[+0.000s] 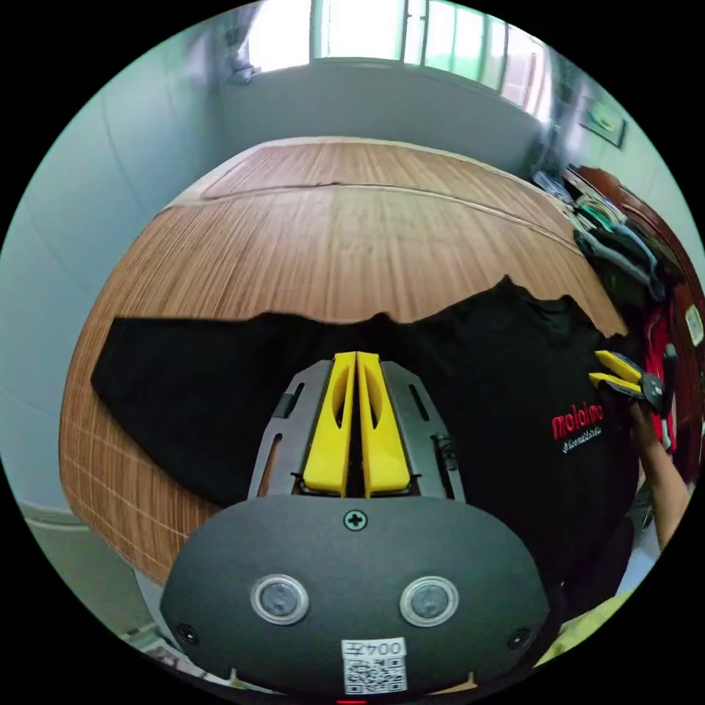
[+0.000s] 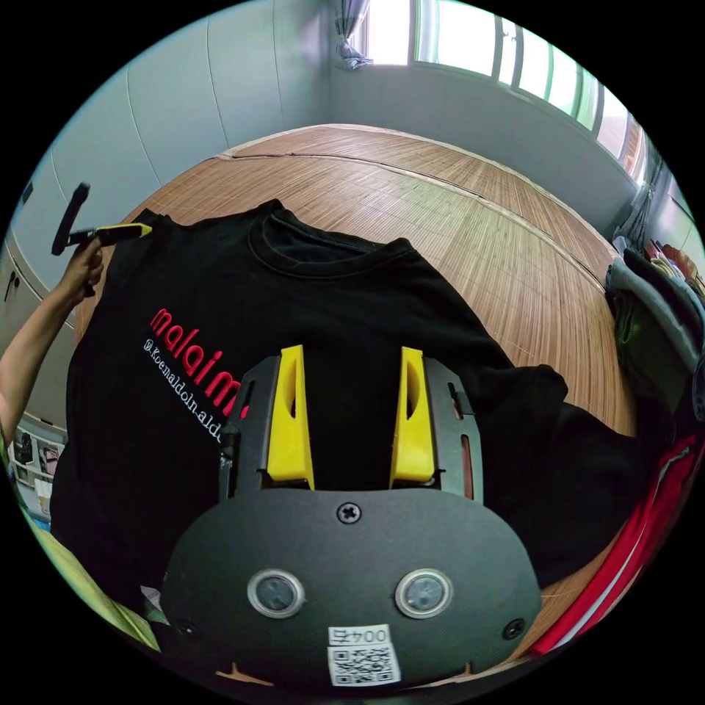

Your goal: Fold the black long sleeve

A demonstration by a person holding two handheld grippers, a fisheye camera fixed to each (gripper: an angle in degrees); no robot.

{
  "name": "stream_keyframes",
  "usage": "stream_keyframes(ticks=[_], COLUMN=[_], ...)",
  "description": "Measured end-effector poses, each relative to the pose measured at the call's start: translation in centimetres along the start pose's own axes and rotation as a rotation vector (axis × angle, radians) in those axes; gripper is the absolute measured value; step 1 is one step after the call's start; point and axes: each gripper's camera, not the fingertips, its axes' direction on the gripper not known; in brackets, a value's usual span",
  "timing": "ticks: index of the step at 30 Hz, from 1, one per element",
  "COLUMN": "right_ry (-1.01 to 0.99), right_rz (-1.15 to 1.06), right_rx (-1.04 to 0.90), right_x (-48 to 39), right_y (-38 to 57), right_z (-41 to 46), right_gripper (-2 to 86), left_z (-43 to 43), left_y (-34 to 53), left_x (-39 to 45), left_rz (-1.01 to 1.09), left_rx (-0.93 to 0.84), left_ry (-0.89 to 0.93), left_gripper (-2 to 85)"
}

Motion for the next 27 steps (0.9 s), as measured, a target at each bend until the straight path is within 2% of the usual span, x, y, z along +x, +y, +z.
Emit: stream_keyframes(ticks=[3, 12, 16, 21, 24, 26, 27], right_ry=[-0.001, -0.004, -0.006, -0.007, -0.007, -0.006, -0.006], right_rz=[0.001, 0.003, 0.005, 0.005, 0.005, 0.005, 0.005], right_rx=[-0.001, 0.004, 0.003, 0.003, 0.003, 0.003, 0.003], right_x=[-0.3, -1.1, -1.5, -2.0, -2.3, -2.5, -2.6], right_y=[0.2, 1.0, 1.4, 1.9, 2.1, 2.3, 2.4], right_z=[-0.3, -1.4, -1.9, -2.4, -2.7, -3.0, -3.1], right_gripper=[18.1, 18.1, 18.1, 18.1, 18.1, 18.1, 18.1], left_z=[0.5, -2.2, -3.8, -5.5, -8.9, -11.5, -11.7], left_y=[2.5, 6.2, 8.3, 9.9, 11.0, 11.2, 11.0], left_x=[-1.0, -1.0, -3.1, -5.2, -4.2, -1.1, -0.1], left_rz=[-0.041, -0.106, -0.252, -0.335, -0.33, -0.186, -0.147], left_rx=[-0.044, -0.018, 0.017, 0.026, 0.142, 0.294, 0.307], left_ry=[-0.048, -0.199, -0.143, -0.065, -0.07, -0.009, 0.001], left_gripper=[1.1, 1.0, 0.8, 0.5, 0.3, 0.3, 0.3])
